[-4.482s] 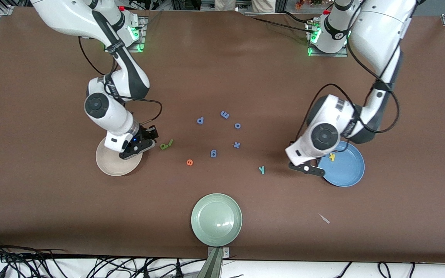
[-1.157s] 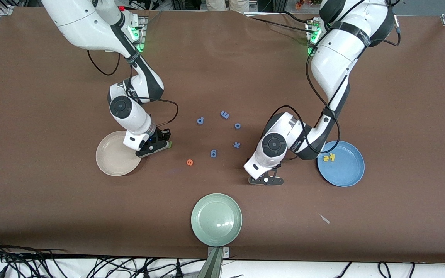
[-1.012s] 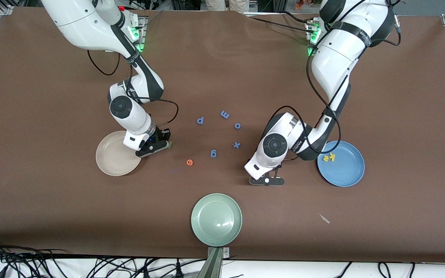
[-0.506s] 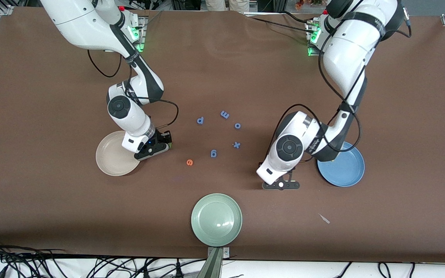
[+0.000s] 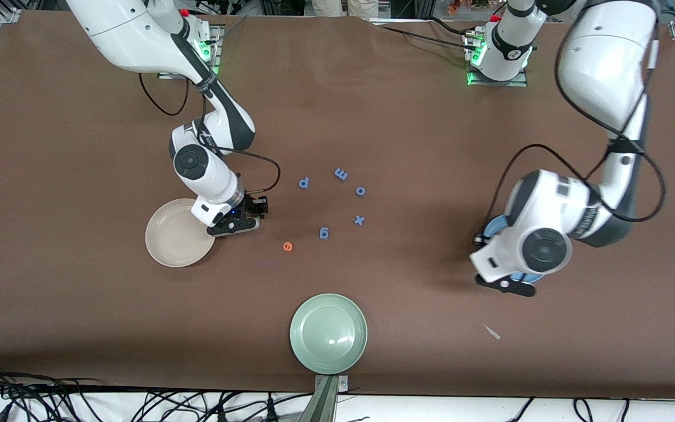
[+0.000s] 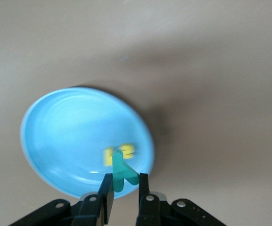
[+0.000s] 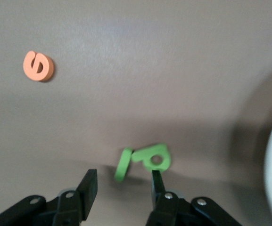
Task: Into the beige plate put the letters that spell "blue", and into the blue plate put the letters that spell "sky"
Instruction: 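Release the y over the blue plate while the right gripper grasps the p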
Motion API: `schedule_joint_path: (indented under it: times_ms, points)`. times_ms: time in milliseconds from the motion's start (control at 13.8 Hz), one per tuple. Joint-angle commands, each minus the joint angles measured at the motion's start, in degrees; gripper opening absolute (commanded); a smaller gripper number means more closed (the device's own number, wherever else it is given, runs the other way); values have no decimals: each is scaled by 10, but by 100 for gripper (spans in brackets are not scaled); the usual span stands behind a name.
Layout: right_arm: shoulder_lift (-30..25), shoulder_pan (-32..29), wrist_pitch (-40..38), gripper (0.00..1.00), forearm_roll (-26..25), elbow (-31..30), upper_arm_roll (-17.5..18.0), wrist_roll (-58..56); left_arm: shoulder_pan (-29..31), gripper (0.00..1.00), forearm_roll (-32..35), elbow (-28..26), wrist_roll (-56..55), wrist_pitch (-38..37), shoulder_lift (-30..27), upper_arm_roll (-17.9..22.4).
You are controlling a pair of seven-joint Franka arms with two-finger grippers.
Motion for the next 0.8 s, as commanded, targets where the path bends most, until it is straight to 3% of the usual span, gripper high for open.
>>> schedule_joint_path:
  times_ms: [0, 217, 289, 434, 723]
  points:
    - [-8, 1, -16, 54, 4, 0, 6, 50, 47, 20, 13, -64, 97, 48, -21, -7]
    - [-5, 6, -15, 50, 3, 2, 6, 84, 66, 30, 42, -135, 104, 146, -20, -6]
    - [-4, 6, -14, 50, 4, 4, 6, 84, 68, 42, 59, -148, 103, 169, -19, -6]
    - [-2, 6, -12, 50, 4, 7, 5, 84, 70, 98, 58, -147, 100, 167, -22, -7]
    - [6, 5, -9, 47, 2, 7, 3, 84, 67, 100, 50, -143, 101, 159, -64, -12]
